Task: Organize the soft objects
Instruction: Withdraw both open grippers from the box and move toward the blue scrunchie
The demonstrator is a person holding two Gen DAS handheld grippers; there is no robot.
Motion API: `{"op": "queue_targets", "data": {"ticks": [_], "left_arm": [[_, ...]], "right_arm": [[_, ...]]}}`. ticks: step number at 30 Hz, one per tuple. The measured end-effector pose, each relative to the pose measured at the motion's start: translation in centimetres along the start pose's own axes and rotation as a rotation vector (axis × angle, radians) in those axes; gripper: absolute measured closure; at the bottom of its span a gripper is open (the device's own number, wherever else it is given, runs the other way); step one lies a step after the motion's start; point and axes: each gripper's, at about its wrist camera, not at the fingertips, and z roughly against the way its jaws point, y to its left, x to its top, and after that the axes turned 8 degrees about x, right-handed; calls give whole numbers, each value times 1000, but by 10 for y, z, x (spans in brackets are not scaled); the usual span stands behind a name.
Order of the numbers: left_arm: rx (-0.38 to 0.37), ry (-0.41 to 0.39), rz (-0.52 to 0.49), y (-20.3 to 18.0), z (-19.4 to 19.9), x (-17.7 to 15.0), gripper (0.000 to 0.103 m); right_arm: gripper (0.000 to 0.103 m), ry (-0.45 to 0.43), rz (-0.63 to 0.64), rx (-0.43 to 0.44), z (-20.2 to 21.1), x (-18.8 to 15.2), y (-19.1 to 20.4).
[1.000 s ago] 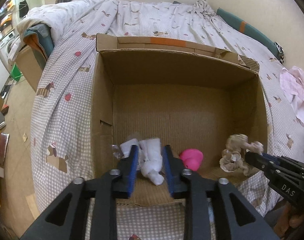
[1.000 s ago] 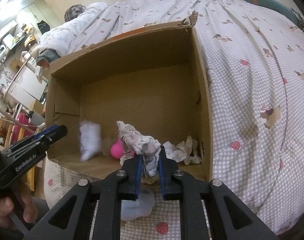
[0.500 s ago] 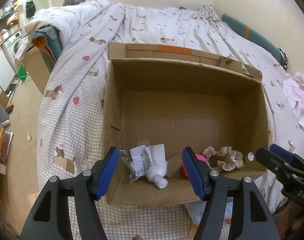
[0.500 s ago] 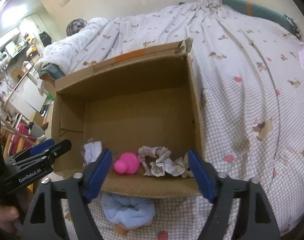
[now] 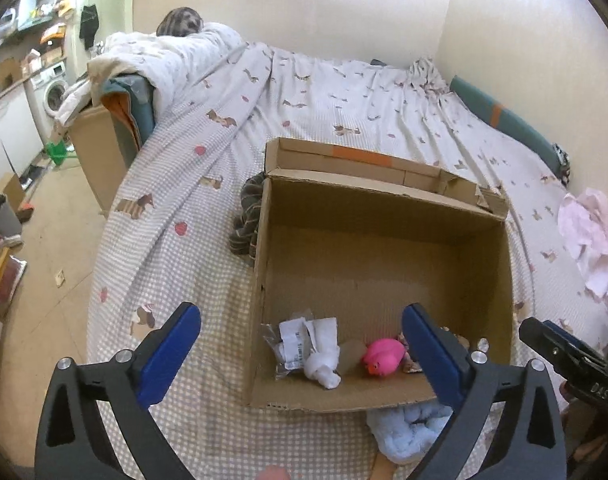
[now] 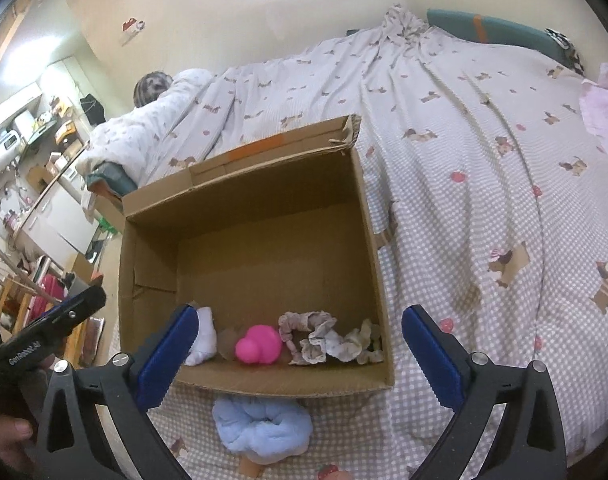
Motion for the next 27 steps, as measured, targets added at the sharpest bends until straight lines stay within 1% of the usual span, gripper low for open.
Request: {"op": "queue_targets", "data": {"ticks": [2,3,8,14,17,25,27], "left_arm": [[-14,14,23,6,1,-2,2],[7,18,27,9,3,-2,2],[70,24,18,18,10,-10,2],[120,63,3,22,14,-27,2],[144,81,-8,23,14,-35,2],[142,138,-39,18,15,-59,2],[139,165,-54,15,12,-67,2]], "right_arm": [[0,-7,-2,-1,4,-1,0],[0,-7,-1,-3,5,-2,0],[0,5,9,-24,11,-8,2],[0,22,20,-37,17,-15,2],[0,40,7,-39,19,-22,-1],[0,57,0,-47,27,-38,-3],[0,63,-2,-51,29,-41,-5]]}}
